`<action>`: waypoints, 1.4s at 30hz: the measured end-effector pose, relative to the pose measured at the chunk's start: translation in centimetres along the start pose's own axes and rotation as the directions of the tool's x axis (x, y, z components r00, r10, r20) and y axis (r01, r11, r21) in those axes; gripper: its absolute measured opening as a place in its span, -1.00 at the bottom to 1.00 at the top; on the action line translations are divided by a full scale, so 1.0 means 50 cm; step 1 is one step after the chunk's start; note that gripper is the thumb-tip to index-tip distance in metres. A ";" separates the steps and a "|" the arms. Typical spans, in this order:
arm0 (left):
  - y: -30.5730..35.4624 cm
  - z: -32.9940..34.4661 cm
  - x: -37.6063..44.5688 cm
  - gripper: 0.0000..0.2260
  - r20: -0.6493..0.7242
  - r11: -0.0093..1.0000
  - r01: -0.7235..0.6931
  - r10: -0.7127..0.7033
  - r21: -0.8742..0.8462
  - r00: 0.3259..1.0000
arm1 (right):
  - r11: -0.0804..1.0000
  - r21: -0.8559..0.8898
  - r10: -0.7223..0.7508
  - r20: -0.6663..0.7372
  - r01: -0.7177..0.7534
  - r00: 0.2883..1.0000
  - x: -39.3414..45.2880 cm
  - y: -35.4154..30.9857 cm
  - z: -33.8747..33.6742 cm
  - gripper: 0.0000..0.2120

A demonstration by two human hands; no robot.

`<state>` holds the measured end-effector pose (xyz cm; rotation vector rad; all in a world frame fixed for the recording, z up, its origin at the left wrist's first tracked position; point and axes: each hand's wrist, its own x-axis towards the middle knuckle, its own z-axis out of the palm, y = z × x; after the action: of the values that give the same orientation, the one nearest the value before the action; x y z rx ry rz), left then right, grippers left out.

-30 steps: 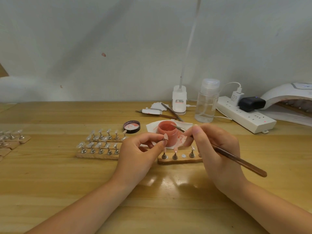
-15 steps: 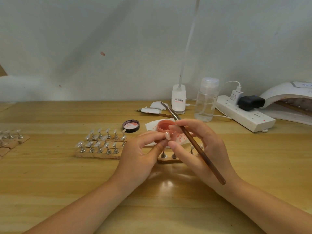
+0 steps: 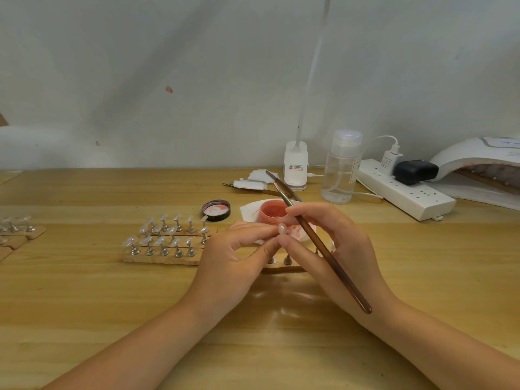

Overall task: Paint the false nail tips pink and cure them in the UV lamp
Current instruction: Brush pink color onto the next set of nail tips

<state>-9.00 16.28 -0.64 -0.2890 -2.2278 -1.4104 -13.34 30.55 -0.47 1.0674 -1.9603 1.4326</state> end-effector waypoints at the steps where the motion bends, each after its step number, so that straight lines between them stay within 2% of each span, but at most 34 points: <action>1: 0.000 0.000 0.000 -0.79 0.001 1.000 0.009 -0.009 0.003 1.000 | 1.000 0.007 0.004 -0.006 -0.004 1.000 0.002 -0.001 -0.003 -0.71; 6: -0.002 0.003 0.002 -0.68 -0.006 0.999 0.038 -0.038 0.012 0.999 | 0.998 0.007 0.063 -0.054 -0.063 0.997 0.027 0.004 -0.030 -0.72; 16: -0.022 0.006 0.001 -0.58 0.088 0.977 0.096 -0.115 0.192 0.989 | 0.985 -0.166 0.061 0.043 -0.053 0.997 -0.008 0.047 -0.057 -0.72; 20: -0.022 0.008 0.001 -0.58 0.087 0.961 0.127 -0.152 0.244 0.984 | 0.984 -0.159 0.101 0.116 -0.082 0.988 -0.008 0.046 -0.064 -0.73; 26: -0.031 0.007 0.000 -0.61 0.109 0.961 0.119 -0.150 0.248 0.983 | 0.978 -0.171 0.152 0.186 -0.120 0.971 -0.010 0.044 -0.065 -0.72; 42: -0.037 0.006 0.002 -0.63 0.130 0.968 0.101 -0.133 0.231 0.983 | 0.972 -0.178 0.194 0.235 -0.154 0.952 -0.006 0.045 -0.068 -0.71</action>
<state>-9.96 15.73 -2.18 -0.1898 -2.5340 -1.2143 -15.21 34.17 -0.85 1.0682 -2.3582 1.2518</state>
